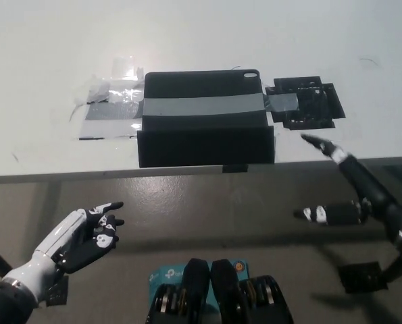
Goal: The robot uses its right hand to pull the cover of a folded tablet cover kept in the middle of the desk
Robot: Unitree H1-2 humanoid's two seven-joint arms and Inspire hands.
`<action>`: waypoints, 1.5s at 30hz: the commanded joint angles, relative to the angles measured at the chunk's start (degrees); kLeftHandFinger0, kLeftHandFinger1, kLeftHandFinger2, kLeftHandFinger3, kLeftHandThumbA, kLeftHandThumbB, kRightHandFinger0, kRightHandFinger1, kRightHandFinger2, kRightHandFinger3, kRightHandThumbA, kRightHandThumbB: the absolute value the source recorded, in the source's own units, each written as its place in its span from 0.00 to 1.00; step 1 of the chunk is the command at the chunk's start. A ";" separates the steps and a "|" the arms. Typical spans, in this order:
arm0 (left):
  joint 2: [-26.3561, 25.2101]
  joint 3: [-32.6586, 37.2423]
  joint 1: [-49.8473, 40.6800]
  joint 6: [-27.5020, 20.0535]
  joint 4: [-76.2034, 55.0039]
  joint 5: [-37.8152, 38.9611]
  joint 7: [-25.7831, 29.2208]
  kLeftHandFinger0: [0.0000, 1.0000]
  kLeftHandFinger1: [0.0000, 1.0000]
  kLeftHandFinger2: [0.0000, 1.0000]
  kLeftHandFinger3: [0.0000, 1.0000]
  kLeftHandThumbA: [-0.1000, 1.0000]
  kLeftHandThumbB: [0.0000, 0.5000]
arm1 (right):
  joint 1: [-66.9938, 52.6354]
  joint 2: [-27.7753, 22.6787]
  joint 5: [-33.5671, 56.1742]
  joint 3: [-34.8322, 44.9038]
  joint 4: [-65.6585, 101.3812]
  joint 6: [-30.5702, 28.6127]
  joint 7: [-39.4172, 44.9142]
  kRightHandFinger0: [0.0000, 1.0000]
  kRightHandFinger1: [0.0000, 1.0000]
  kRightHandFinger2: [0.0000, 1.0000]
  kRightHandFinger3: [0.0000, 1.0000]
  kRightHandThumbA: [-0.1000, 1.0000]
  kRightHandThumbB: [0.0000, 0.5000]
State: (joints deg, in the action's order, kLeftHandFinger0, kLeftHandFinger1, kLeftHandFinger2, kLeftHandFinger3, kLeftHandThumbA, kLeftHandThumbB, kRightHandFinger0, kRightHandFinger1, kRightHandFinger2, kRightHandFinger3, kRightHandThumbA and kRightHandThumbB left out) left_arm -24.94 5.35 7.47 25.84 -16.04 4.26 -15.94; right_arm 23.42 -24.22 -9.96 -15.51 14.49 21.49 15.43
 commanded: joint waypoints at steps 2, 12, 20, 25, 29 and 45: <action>-1.39 -0.16 0.75 1.09 -2.04 0.01 -1.06 0.75 0.82 0.96 1.00 1.00 0.21 | 12.10 -0.68 -3.90 -3.19 1.37 5.44 6.96 1.00 1.00 1.00 1.00 1.00 1.00; -1.16 -0.29 0.73 1.09 -2.02 0.25 -1.09 0.74 0.82 0.94 1.00 1.00 0.18 | 25.44 4.76 -8.24 -10.46 -12.38 2.26 6.90 1.00 1.00 1.00 1.00 1.00 1.00; -0.60 -0.22 0.49 1.09 -2.06 0.30 -0.76 0.77 0.83 0.96 1.00 1.00 0.20 | 28.43 10.47 -11.29 -13.77 -25.92 -7.03 4.87 1.00 1.00 1.00 1.00 1.00 1.00; -0.65 -0.18 0.69 1.09 -1.86 0.26 -0.97 0.75 0.83 0.97 1.00 1.00 0.22 | 30.67 11.25 -15.08 -16.51 -34.42 -10.90 3.60 1.00 1.00 1.00 1.00 1.00 1.00; -0.77 -0.04 0.78 1.09 -1.65 -0.08 -0.97 0.75 0.83 0.98 1.00 1.00 0.20 | 31.61 10.82 -17.59 -18.54 -38.45 -12.03 4.21 1.00 1.00 1.00 1.00 1.00 0.99; -0.53 0.24 0.57 1.09 -1.94 -0.02 -0.74 0.77 0.83 0.96 1.00 1.00 0.25 | 34.83 12.21 -22.96 -19.43 -48.01 -14.38 2.69 1.00 1.00 1.00 1.00 1.00 1.00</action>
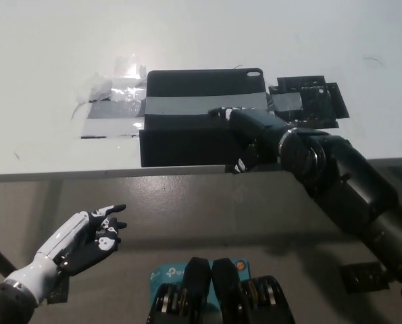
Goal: The robot uses its right hand to pull the cover of a folded tablet cover kept in the middle of the desk
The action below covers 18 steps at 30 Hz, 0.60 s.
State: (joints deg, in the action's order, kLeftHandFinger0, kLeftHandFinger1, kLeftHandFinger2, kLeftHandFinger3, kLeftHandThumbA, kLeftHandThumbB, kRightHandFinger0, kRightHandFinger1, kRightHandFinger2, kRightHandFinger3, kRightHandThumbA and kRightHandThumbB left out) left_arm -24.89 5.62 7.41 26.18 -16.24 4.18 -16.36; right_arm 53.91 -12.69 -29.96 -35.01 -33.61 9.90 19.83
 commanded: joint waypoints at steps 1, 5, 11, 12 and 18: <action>-0.67 0.02 0.62 0.75 -1.84 -0.08 -0.36 0.77 0.83 0.97 1.00 1.00 0.27 | 3.98 0.72 -3.82 -1.04 0.41 -3.41 -1.14 1.00 1.00 1.00 1.00 1.00 1.00; -0.94 0.10 0.70 0.75 -1.97 -0.40 -0.46 0.77 0.83 0.97 1.00 1.00 0.27 | 2.78 1.18 -6.07 -3.49 0.35 -4.65 -0.70 1.00 1.00 1.00 1.00 1.00 1.00; -1.04 0.11 0.88 0.75 -1.86 -0.17 -0.44 0.79 0.84 0.98 1.00 1.00 0.31 | 0.33 0.94 -8.59 -5.73 1.56 -5.47 -0.90 1.00 1.00 1.00 1.00 1.00 1.00; -1.38 -0.14 1.21 0.75 -2.00 -0.12 -0.46 0.79 0.84 0.98 1.00 1.00 0.31 | 0.51 1.24 -9.07 -6.10 1.05 -5.91 -1.07 1.00 1.00 1.00 1.00 1.00 1.00; -1.91 0.12 1.91 0.75 -2.60 -0.44 -0.60 0.79 0.85 0.98 1.00 1.00 0.20 | -1.66 1.06 -12.36 -8.03 5.27 -2.78 1.12 1.00 1.00 1.00 1.00 1.00 1.00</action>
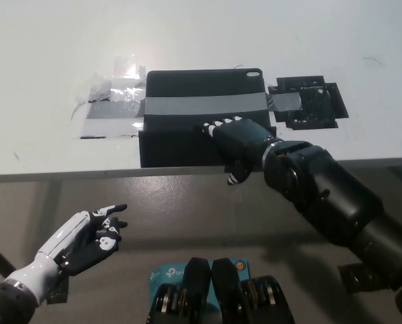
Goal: The robot uses its right hand to pull the cover of a folded tablet cover kept in the middle of the desk
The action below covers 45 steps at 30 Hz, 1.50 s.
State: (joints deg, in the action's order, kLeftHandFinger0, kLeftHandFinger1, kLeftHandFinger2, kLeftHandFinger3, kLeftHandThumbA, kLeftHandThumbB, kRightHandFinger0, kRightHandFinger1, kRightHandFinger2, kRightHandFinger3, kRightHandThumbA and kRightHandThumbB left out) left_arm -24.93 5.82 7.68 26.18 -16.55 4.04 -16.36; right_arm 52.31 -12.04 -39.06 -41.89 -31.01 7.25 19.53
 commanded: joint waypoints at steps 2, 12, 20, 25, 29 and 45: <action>-1.96 -0.09 1.65 0.75 -2.31 -0.24 -0.72 0.79 0.85 0.99 1.00 1.00 0.19 | -0.56 0.42 -3.73 -1.10 3.30 0.43 1.68 1.00 1.00 1.00 1.00 1.00 1.00; -2.24 -0.08 1.99 0.75 -2.67 -0.08 -0.67 0.81 0.87 1.00 1.00 1.00 0.14 | -7.99 -0.23 -1.29 3.44 14.94 7.50 5.19 1.00 1.00 0.97 0.97 1.00 0.96; -1.99 0.09 2.27 0.75 -2.40 -0.64 -0.67 0.80 0.86 0.99 1.00 1.00 0.14 | -12.22 1.99 2.55 8.90 19.81 13.01 8.40 1.00 1.00 1.00 0.99 1.00 0.92; -2.00 0.07 2.18 0.75 -2.58 -0.45 -0.49 0.79 0.86 0.99 1.00 1.00 0.14 | -14.85 3.09 5.57 13.96 21.11 15.14 7.76 1.00 1.00 1.00 0.99 1.00 0.80; -1.97 -0.16 2.85 0.75 -2.60 -0.02 -0.44 0.80 0.87 0.99 1.00 1.00 0.13 | -17.07 3.55 7.83 17.25 20.92 14.99 7.16 1.00 1.00 1.00 1.00 1.00 0.78; -2.23 -0.22 3.47 0.75 -2.45 -0.09 -0.60 0.82 0.87 1.00 1.00 1.00 0.08 | -30.09 4.35 15.01 21.48 29.57 13.22 6.65 0.81 0.82 0.91 1.00 1.00 0.68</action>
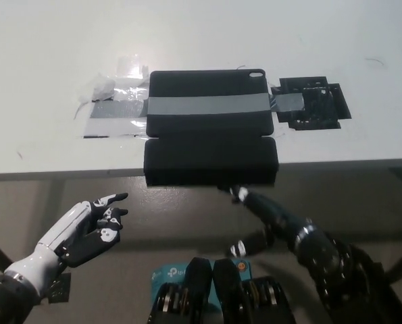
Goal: The robot uses its right hand to pull the cover of a folded tablet cover kept in the middle of the desk
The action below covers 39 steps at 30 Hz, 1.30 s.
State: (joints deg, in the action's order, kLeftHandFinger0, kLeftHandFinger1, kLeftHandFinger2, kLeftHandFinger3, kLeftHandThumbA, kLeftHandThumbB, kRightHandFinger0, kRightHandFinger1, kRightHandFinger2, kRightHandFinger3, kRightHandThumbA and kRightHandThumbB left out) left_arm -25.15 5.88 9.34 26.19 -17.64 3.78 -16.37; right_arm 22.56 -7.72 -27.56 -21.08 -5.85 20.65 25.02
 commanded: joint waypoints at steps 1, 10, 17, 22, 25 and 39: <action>-2.04 -0.27 1.75 0.74 -1.31 0.19 -0.68 0.81 0.87 1.00 1.00 1.00 0.07 | -0.88 -0.09 3.98 0.61 4.84 -0.33 1.37 0.80 0.81 0.91 1.00 1.00 0.68; -2.29 -0.19 1.35 0.74 -0.96 0.14 -1.11 0.81 0.87 1.00 1.00 1.00 0.07 | -6.44 -2.65 8.50 2.83 15.28 0.18 2.71 0.87 0.76 0.82 1.00 1.00 0.51; -2.27 -0.11 1.07 0.74 -0.65 -0.02 -1.27 0.80 0.87 1.00 1.00 1.00 0.11 | -10.40 -4.89 14.76 12.96 23.31 1.41 0.40 0.81 0.75 0.84 1.00 0.97 0.28; -1.80 -0.38 0.95 0.74 -0.43 0.17 -1.01 0.79 0.86 0.98 1.00 1.00 0.12 | -11.97 -5.27 20.65 22.30 22.13 -2.67 -1.56 0.83 0.83 0.91 1.00 0.96 0.25; -1.93 -0.51 0.98 0.74 -0.48 -0.06 -1.01 0.79 0.85 0.98 1.00 1.00 0.13 | -11.73 -4.69 22.61 27.64 19.89 -4.09 -4.13 0.80 0.84 0.92 1.00 1.00 0.37; -1.48 -1.03 0.02 0.74 -1.05 0.20 -0.68 0.77 0.85 0.98 1.00 1.00 0.14 | -11.35 -3.43 20.20 26.83 13.29 -9.86 -7.98 0.76 0.77 0.84 1.00 0.96 0.18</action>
State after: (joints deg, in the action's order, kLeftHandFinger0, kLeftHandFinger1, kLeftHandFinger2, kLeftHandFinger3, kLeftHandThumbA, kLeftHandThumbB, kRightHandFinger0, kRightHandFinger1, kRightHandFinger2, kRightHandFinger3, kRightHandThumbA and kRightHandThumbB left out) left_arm -25.32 5.60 8.88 26.18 -17.52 3.76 -16.95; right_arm 10.33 -10.23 -6.44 7.93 6.65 16.54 18.79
